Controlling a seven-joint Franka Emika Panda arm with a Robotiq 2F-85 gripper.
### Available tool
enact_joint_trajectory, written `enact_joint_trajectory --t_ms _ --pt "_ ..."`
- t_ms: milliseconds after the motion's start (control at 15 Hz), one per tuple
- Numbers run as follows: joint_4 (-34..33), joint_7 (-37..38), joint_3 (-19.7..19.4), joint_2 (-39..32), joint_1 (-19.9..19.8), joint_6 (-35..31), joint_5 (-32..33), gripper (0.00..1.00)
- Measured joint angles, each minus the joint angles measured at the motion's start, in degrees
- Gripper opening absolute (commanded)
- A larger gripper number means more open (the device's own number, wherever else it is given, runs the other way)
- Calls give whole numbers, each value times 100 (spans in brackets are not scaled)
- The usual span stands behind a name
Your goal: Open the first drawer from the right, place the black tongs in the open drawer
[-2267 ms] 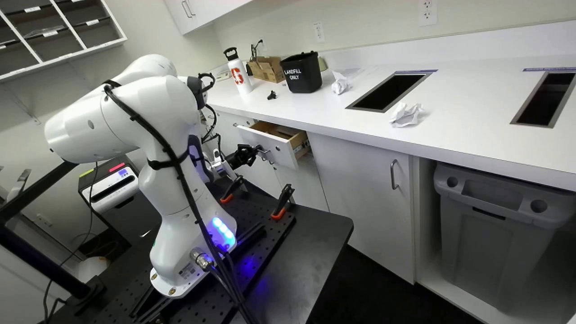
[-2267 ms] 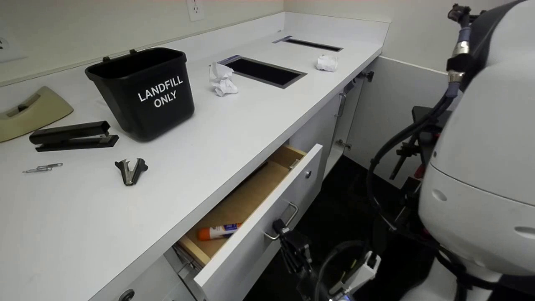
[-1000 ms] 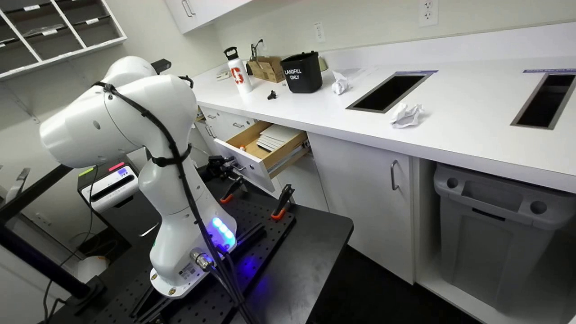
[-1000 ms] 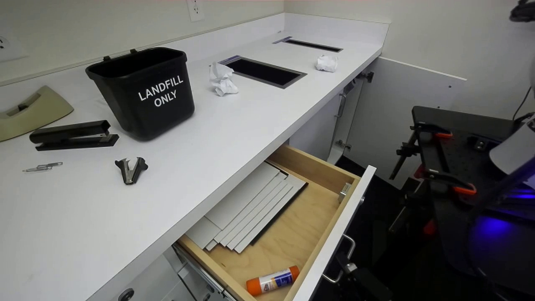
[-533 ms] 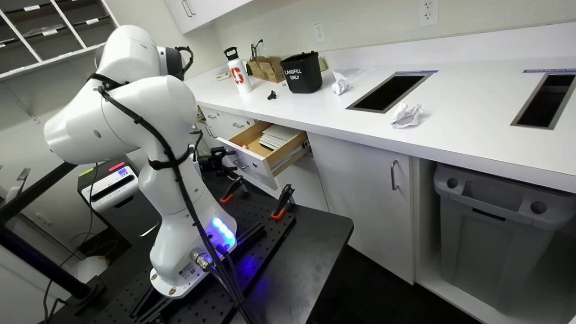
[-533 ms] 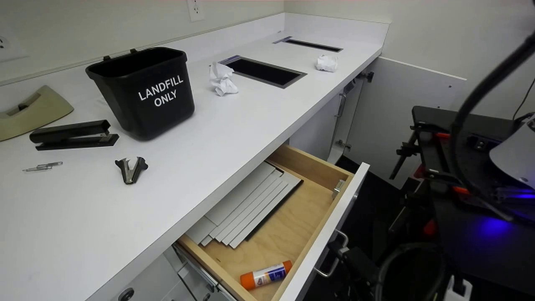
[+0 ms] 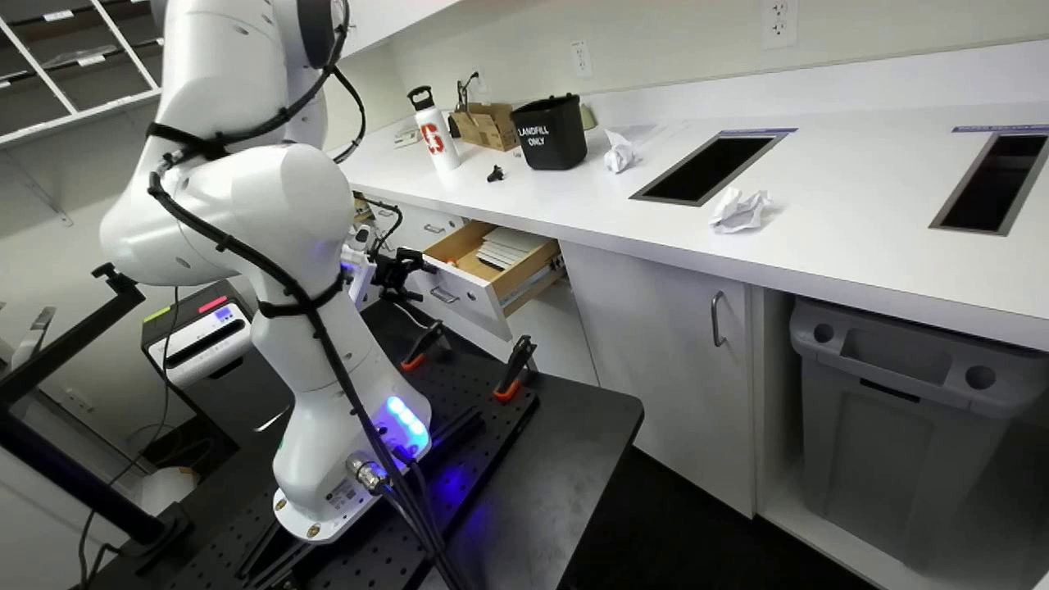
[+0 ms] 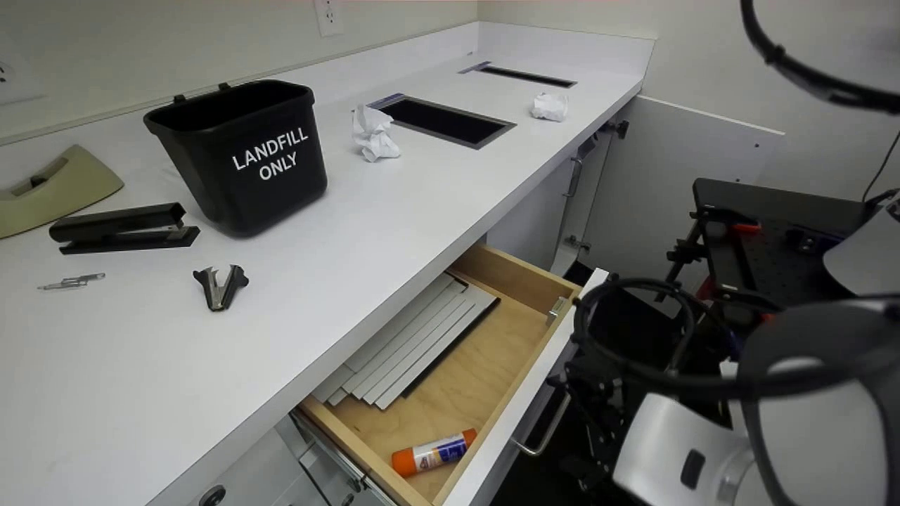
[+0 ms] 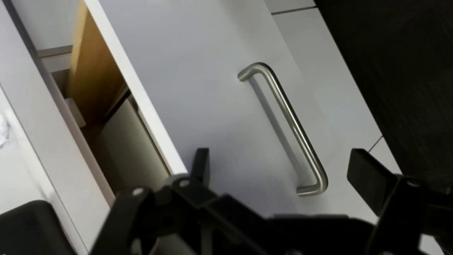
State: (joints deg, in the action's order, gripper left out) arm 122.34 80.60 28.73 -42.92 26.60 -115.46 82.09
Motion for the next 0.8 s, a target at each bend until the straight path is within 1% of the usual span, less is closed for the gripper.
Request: enact_joint_trajectory --t_ms 133,267,400,533,600,800 --pt "534 0 56 561 -322 -636 -15 100" --pt "999 0 63 1130 -535 -1160 -73 100" --pt "1392 2 59 1693 -666 -1600 -164 100" --pt "1693 39 12 2226 -716 -1927 -269 100" --pt "1749 45 -29 2372 -686 -1958 -272 100" --pt "1728 45 -101 2297 -600 -1958 -272 100"
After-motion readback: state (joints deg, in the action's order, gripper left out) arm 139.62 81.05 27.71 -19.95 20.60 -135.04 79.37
